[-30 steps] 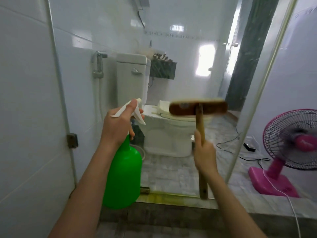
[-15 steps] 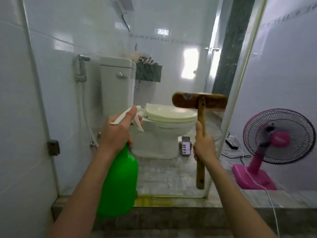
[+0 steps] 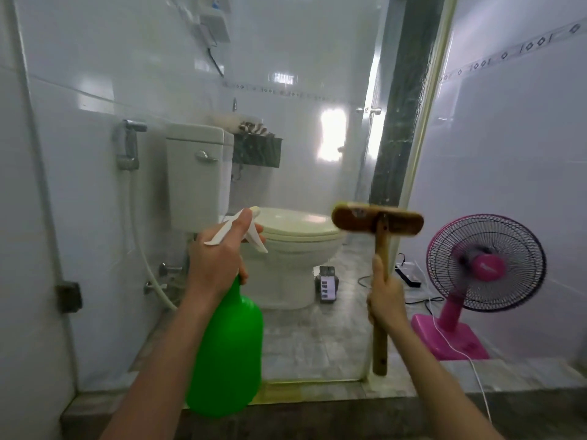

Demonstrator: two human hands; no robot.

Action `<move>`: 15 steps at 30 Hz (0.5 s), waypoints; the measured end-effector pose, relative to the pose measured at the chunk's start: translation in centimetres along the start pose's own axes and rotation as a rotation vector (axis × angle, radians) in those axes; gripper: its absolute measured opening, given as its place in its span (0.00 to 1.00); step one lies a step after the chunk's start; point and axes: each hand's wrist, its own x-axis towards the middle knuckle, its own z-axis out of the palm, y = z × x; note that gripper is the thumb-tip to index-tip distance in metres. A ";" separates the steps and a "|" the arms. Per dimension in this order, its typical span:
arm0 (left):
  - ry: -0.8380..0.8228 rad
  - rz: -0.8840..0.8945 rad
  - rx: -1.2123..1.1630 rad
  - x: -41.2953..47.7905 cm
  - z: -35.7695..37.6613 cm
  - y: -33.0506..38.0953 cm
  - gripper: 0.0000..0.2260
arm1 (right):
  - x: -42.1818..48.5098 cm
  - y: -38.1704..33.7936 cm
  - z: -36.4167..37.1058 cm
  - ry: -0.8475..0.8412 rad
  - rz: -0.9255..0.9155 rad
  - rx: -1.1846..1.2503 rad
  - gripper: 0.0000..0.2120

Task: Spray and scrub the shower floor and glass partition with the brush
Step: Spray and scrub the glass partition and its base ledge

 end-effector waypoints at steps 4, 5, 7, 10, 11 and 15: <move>-0.002 0.011 -0.035 0.0 0.8 0.5 0.17 | 4.4 -6.2 -1.9 0.024 -0.086 0.088 0.25; -0.002 0.013 -0.044 0.0 0.9 0.7 0.17 | 4.2 -5.4 -1.9 0.029 -0.102 0.080 0.25; -0.001 0.016 -0.050 0.0 0.9 0.8 0.18 | 2.5 -1.1 -1.5 0.036 -0.109 0.016 0.26; 0.008 0.021 -0.044 0.2 0.8 0.7 0.17 | -0.7 3.4 -0.7 -0.040 -0.040 -0.030 0.27; 0.010 0.020 -0.039 0.2 0.7 0.6 0.17 | -0.7 2.8 -0.9 -0.054 -0.044 -0.047 0.26; 0.005 0.023 -0.019 0.5 0.6 0.3 0.16 | 4.4 -7.2 -2.7 -0.030 -0.154 -0.042 0.25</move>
